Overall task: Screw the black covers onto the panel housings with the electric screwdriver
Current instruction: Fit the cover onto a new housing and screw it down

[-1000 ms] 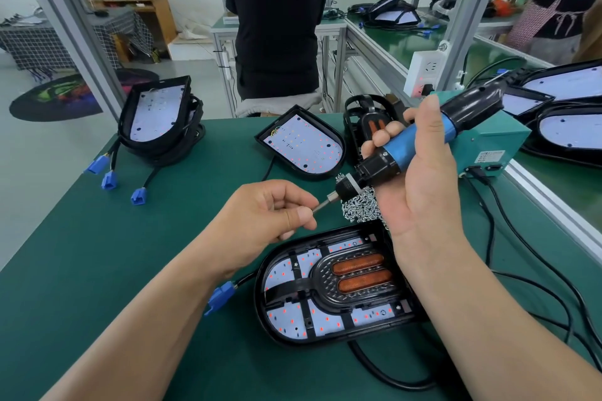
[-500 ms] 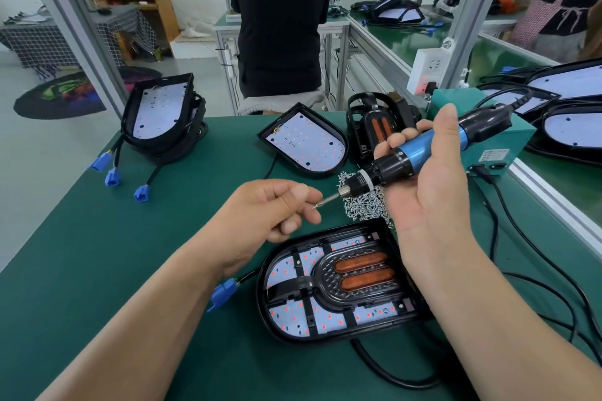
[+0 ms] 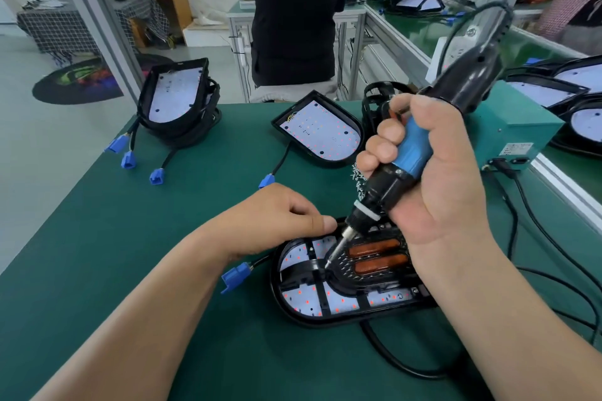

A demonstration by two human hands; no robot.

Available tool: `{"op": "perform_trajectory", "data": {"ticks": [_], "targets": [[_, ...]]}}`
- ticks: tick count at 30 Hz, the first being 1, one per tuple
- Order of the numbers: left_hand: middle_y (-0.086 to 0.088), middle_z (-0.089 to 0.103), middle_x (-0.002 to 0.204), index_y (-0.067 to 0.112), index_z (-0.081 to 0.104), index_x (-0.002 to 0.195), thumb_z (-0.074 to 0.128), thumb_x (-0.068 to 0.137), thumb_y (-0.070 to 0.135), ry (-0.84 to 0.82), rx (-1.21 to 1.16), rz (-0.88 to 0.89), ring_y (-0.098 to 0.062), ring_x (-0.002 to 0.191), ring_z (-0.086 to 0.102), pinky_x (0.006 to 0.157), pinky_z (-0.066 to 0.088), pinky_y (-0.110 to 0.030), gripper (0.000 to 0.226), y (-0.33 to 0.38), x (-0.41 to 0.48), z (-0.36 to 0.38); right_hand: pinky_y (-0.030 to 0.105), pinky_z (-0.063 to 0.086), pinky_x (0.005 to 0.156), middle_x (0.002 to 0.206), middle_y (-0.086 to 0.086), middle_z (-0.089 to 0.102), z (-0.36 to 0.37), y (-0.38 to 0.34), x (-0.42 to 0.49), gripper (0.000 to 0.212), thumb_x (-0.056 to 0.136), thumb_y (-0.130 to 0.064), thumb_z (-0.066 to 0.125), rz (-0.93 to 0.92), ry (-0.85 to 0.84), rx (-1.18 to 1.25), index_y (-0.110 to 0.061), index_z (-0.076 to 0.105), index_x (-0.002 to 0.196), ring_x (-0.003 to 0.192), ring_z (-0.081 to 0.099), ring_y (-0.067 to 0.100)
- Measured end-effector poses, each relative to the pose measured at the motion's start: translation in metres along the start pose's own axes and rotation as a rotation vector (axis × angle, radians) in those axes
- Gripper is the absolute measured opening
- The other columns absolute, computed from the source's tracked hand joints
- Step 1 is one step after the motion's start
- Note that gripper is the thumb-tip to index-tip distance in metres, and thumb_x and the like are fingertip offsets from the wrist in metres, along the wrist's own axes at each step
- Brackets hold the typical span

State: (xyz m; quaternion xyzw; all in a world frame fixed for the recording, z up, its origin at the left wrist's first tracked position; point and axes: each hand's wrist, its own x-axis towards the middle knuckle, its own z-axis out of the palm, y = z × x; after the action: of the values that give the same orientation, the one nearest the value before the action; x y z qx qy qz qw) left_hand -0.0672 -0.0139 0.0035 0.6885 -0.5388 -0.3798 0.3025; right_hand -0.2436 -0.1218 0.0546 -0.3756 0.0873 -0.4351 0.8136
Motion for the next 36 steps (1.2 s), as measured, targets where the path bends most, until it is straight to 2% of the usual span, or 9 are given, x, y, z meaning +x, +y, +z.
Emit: {"op": "perform_trajectory", "data": {"ticks": [2,7,13,19,24,29,36], "targets": [[0.000,0.065,0.071,0.024,0.082,0.082,0.074,0.078,0.065,0.000,-0.013,0.005,-0.009,0.068,0.051,0.070,0.043,-0.034,0.042,0.001,0.000,0.001,0.030,0.045,0.058,0.070,-0.002,0.049,0.004,0.003,-0.004,0.011,0.096,-0.025,0.057,0.017,-0.043,-0.049,-0.015,0.059,0.100,0.055,0.046,0.014],[0.003,0.060,0.067,0.023,0.081,0.079,0.078,0.090,0.054,0.014,-0.009,0.011,-0.009,0.064,0.048,0.064,0.040,-0.032,0.033,-0.002,0.001,0.001,0.031,0.046,0.057,0.069,-0.001,0.050,0.007,0.007,-0.010,0.010,0.097,-0.021,0.053,0.038,-0.148,-0.093,-0.015,0.058,0.103,0.053,0.046,0.015],[0.012,0.068,0.066,0.028,0.081,0.078,0.078,0.092,0.047,0.019,-0.022,0.012,-0.002,0.062,0.056,0.061,0.043,-0.016,0.024,-0.003,0.001,0.001,0.032,0.044,0.056,0.069,0.001,0.049,0.007,0.011,-0.013,0.011,0.093,-0.018,0.060,0.067,-0.235,-0.136,-0.015,0.061,0.104,0.052,0.046,0.016],[0.015,0.064,0.064,0.032,0.077,0.068,0.078,0.093,0.046,0.010,-0.022,0.017,-0.002,0.063,0.054,0.061,0.043,-0.015,0.028,-0.002,0.001,0.002,0.033,0.045,0.057,0.071,0.002,0.049,0.007,0.015,-0.014,0.018,0.089,-0.023,0.063,0.102,-0.291,-0.131,-0.015,0.061,0.105,0.052,0.046,0.016],[0.016,0.067,0.064,0.029,0.079,0.072,0.078,0.093,0.043,0.020,-0.021,0.013,0.002,0.061,0.057,0.058,0.041,-0.010,0.025,0.000,0.000,0.002,0.032,0.045,0.057,0.070,0.001,0.049,0.007,0.015,-0.015,0.019,0.089,-0.023,0.063,0.089,-0.289,-0.115,-0.014,0.060,0.106,0.052,0.046,0.016],[0.013,0.068,0.069,0.027,0.080,0.075,0.078,0.094,0.045,0.019,-0.029,0.009,-0.001,0.066,0.057,0.063,0.044,-0.014,0.026,-0.001,0.000,0.002,0.032,0.045,0.057,0.070,0.002,0.049,0.007,0.014,-0.015,0.018,0.090,-0.023,0.062,0.087,-0.311,-0.113,-0.014,0.061,0.106,0.051,0.047,0.016],[0.020,0.056,0.059,0.034,0.073,0.061,0.077,0.095,0.045,0.016,-0.003,0.022,0.003,0.058,0.048,0.056,0.037,-0.009,0.036,0.001,0.001,0.003,0.032,0.045,0.056,0.069,0.001,0.050,0.008,0.013,-0.016,0.017,0.090,-0.023,0.060,0.094,-0.358,-0.109,-0.016,0.063,0.105,0.051,0.047,0.015]]}}
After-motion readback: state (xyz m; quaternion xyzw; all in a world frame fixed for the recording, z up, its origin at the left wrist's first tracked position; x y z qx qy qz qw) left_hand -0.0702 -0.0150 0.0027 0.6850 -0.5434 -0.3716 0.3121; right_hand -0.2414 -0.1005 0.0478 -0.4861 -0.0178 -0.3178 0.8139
